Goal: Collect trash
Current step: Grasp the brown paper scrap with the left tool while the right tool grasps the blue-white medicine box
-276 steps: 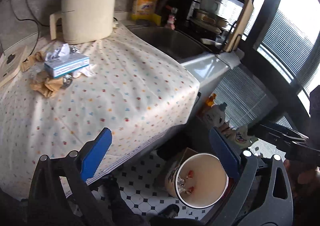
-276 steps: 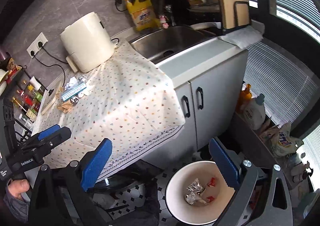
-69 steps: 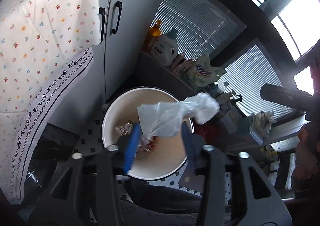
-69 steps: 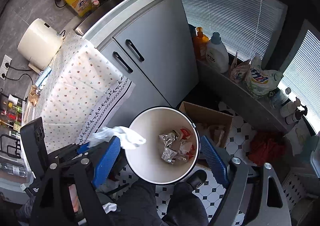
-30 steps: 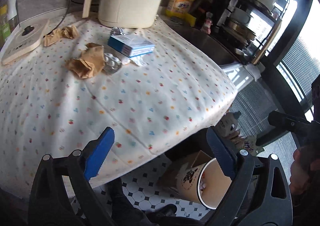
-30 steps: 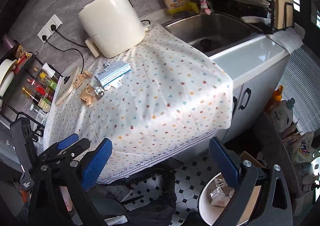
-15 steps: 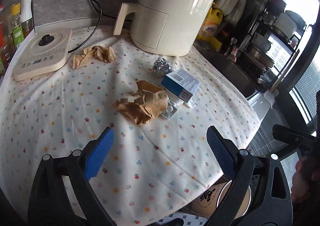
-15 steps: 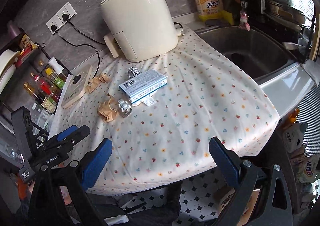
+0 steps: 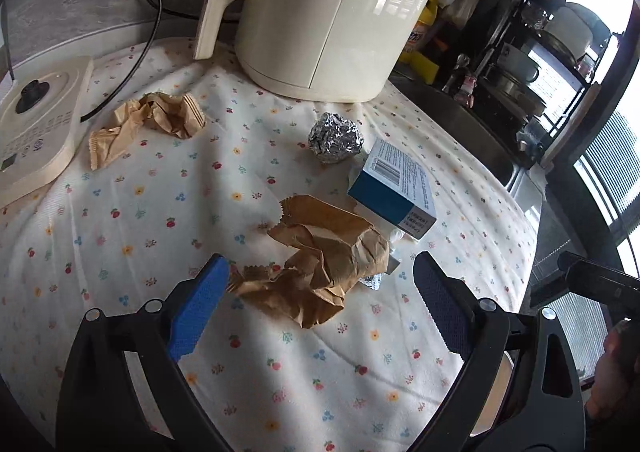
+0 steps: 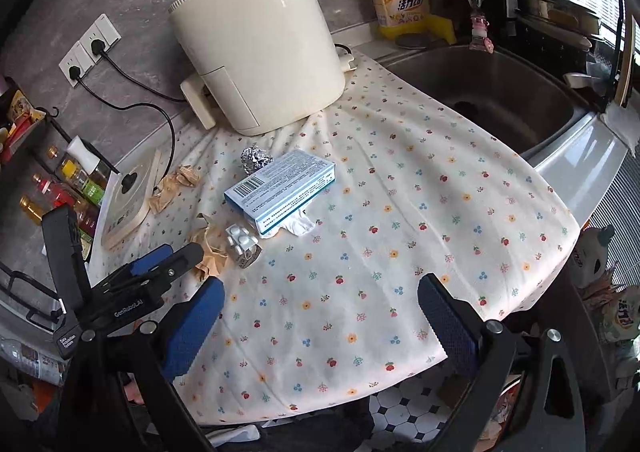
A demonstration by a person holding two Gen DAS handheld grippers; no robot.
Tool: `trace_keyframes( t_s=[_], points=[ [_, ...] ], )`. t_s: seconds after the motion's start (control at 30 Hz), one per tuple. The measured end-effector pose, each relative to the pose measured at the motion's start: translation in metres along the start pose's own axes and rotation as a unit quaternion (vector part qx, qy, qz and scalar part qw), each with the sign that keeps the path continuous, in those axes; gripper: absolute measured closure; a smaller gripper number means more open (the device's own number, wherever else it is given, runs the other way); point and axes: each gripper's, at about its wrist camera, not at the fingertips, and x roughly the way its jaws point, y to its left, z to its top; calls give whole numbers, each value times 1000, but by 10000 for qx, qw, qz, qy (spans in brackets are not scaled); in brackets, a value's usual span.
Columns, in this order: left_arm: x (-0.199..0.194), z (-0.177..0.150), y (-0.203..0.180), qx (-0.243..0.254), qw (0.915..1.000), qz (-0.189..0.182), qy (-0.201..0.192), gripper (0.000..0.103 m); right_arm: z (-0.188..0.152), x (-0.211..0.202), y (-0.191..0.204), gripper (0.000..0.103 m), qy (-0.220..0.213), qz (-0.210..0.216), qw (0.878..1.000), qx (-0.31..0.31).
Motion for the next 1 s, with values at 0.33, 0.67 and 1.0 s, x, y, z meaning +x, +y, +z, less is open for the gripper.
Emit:
trace_keyframes(
  t_s=[0.33, 0.67, 1.0],
  points=[
    [6, 0, 24, -4, 9987, -474, 189, 89, 35, 31, 44, 8, 72, -150, 9993, -320],
    [-33, 13, 67, -263, 9984, -210, -444, 94, 67, 84, 74, 8, 313, -617, 9973, -261],
    [-37, 19, 108, -702, 9961, 1, -526, 94, 88, 140, 85, 8, 731, -1085, 9910, -268]
  ],
)
